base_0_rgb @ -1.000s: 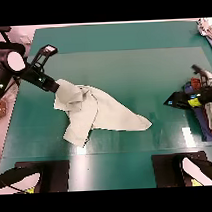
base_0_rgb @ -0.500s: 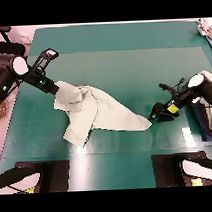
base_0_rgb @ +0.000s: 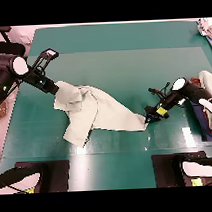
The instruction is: Fold the shirts.
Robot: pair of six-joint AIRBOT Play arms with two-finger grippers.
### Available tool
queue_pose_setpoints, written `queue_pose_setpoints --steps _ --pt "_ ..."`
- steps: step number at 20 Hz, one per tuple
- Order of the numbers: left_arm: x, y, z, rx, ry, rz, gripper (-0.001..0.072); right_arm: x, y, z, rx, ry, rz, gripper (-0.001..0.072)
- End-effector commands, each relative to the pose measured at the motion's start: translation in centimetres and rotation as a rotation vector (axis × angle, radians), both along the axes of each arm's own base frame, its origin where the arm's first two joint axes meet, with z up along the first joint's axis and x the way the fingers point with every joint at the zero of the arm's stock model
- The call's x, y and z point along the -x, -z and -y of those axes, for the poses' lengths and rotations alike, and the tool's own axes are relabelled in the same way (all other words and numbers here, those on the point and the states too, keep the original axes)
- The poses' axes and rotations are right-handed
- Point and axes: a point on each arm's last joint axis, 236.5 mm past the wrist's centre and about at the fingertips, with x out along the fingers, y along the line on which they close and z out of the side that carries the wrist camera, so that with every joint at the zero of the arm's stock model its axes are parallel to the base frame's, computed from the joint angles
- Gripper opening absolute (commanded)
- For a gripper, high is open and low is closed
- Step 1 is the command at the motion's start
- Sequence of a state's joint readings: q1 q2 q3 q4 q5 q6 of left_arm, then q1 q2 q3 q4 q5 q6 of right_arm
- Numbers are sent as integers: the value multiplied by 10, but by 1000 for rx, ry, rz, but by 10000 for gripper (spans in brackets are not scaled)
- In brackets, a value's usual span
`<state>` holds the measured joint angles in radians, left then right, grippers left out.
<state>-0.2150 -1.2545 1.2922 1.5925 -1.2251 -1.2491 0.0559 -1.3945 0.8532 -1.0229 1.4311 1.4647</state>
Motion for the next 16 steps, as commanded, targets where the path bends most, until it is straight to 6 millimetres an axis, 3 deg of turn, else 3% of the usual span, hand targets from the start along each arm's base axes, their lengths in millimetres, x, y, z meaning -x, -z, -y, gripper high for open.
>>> queue_pose_setpoints --steps 1,4,6,8,10,12,14,16 --pt "6 2 1 4 -1 -28 24 -14 -6 -16 -63 61 33 14" --pt "19 -11 14 70 6 -52 23 -48 -49 -26 -154 118 212 12" --pt "16 -50 22 120 14 33 23 -85 -100 -17 -159 147 421 11" --pt "7 -104 24 147 21 174 23 -124 -174 1 -170 217 666 10" --pt "0 -188 24 192 30 397 23 -153 -263 27 -172 311 937 10" --pt "3 -281 22 242 36 651 23 -162 -359 58 -172 414 1207 9" --pt "22 -381 11 273 31 934 23 -150 -447 94 -127 507 1456 9" --pt "55 -463 -5 284 18 1180 23 -128 -502 124 -38 555 1610 9"
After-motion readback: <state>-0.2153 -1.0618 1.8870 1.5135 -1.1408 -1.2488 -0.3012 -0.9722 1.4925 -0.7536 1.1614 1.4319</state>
